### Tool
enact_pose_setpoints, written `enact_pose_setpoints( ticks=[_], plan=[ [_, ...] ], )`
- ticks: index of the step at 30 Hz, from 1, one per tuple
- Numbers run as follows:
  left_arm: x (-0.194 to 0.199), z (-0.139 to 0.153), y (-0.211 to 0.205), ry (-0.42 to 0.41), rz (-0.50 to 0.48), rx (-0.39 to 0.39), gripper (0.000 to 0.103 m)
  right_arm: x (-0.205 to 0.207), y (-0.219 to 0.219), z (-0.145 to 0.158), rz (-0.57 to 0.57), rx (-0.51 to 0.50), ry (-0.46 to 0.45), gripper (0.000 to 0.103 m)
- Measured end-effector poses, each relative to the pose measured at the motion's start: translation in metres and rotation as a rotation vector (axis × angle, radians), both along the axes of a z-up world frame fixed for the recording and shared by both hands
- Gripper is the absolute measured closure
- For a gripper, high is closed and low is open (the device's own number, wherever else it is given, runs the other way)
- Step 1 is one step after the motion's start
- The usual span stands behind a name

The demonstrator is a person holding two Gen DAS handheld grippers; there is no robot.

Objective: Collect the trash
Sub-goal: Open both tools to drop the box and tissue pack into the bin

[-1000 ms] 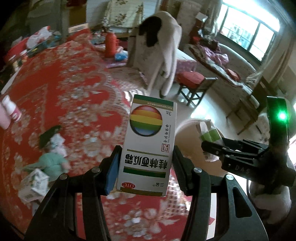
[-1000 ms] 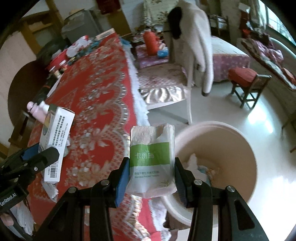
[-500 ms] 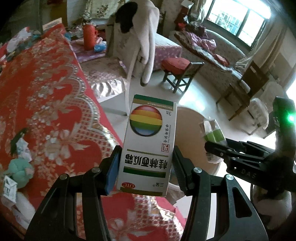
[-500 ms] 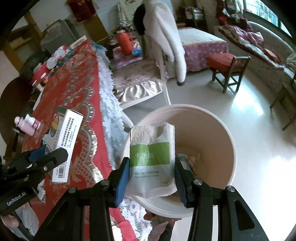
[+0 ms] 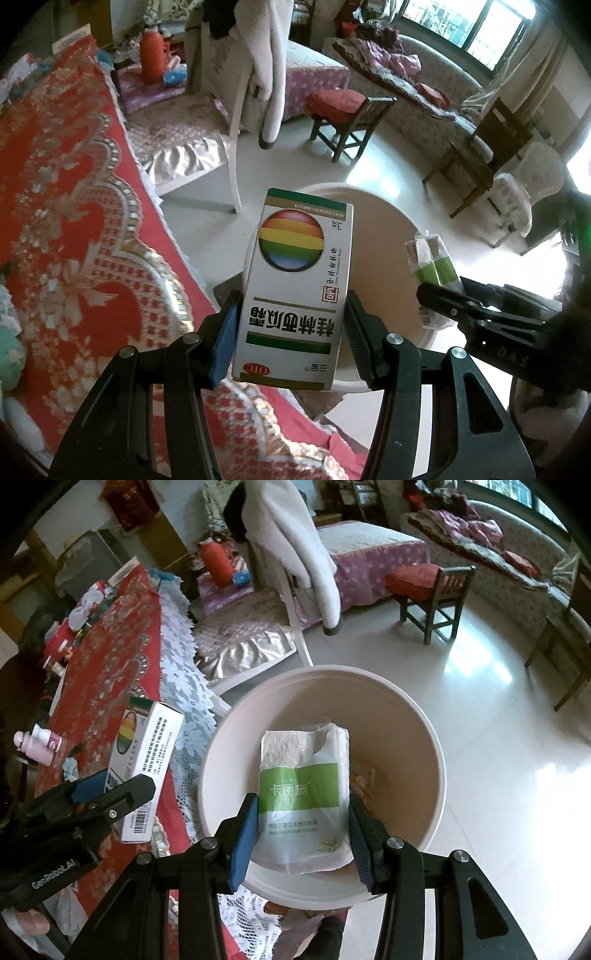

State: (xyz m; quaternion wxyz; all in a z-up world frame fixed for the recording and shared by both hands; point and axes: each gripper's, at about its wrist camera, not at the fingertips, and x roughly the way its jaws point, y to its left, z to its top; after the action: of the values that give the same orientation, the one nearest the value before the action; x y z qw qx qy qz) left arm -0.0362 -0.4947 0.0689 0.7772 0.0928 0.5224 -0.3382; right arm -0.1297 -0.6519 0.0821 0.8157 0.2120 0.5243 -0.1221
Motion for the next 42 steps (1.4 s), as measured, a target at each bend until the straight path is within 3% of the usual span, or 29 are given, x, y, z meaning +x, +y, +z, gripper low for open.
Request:
enact_pose_setpoints(
  ticks=[20, 32, 42],
  plan=[
    [0.008, -0.037, -0.035, 0.121, -0.019, -0.009, 0.051, -0.003, -0.031, -0.032, -0.043, 0.041, 0.055, 0.058],
    [0.017, -0.039, -0.031, 0.219, 0.02, -0.067, 0.045, 0.003, -0.038, -0.039, -0.044, 0.052, 0.069, 0.047],
    [0.014, -0.018, -0.012, 0.169, 0.056, -0.08, 0.045, 0.013, -0.024, -0.028, -0.01, 0.044, 0.056, 0.045]
  ],
)
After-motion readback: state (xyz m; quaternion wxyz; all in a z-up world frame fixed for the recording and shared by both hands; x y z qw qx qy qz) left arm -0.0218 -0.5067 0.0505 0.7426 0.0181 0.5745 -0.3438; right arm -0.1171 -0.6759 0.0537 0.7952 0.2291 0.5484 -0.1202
